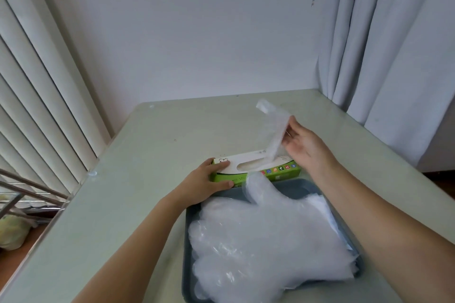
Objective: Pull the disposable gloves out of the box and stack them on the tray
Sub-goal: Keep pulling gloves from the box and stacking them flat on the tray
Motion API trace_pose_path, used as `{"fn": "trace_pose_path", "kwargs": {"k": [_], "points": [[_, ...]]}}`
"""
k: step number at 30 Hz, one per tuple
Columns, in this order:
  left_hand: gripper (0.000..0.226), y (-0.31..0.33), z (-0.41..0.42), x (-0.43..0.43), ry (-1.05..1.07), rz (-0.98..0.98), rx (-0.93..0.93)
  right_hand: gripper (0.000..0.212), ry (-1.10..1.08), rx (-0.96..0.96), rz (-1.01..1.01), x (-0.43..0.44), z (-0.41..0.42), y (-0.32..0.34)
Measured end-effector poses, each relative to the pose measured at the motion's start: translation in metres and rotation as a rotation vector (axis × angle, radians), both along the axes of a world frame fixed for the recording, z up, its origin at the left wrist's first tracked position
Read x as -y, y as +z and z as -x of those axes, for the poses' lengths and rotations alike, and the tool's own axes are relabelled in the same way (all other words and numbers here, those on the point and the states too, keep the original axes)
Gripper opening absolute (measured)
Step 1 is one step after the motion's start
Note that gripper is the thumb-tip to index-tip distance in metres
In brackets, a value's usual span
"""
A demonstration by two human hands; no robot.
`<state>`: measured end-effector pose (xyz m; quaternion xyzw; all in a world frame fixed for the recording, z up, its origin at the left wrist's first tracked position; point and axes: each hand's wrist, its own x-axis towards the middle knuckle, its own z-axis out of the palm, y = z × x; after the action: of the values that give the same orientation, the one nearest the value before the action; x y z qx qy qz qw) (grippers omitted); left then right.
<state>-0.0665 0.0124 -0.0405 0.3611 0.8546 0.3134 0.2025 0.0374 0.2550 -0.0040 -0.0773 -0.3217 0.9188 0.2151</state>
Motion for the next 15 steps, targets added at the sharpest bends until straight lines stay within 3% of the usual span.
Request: {"fn": "trace_pose_path", "kwargs": {"k": [2, 7, 12, 15], "points": [[0.063, 0.007, -0.001, 0.000, -0.011, 0.039, -0.004, 0.054, 0.042, -0.114, 0.018, 0.003, -0.009, 0.019], [0.061, 0.035, -0.013, -0.002, -0.041, 0.139, -0.067, 0.054, 0.082, -0.211, 0.067, 0.025, -0.031, 0.055], [0.071, 0.072, -0.047, -0.002, 0.033, -0.458, 0.182, 0.056, 0.098, -0.172, 0.103, 0.056, -0.053, 0.061], [0.055, 0.092, -0.081, -0.005, -0.041, -0.547, 0.173, 0.037, 0.086, -0.166, 0.120, 0.074, -0.066, 0.059]]}}
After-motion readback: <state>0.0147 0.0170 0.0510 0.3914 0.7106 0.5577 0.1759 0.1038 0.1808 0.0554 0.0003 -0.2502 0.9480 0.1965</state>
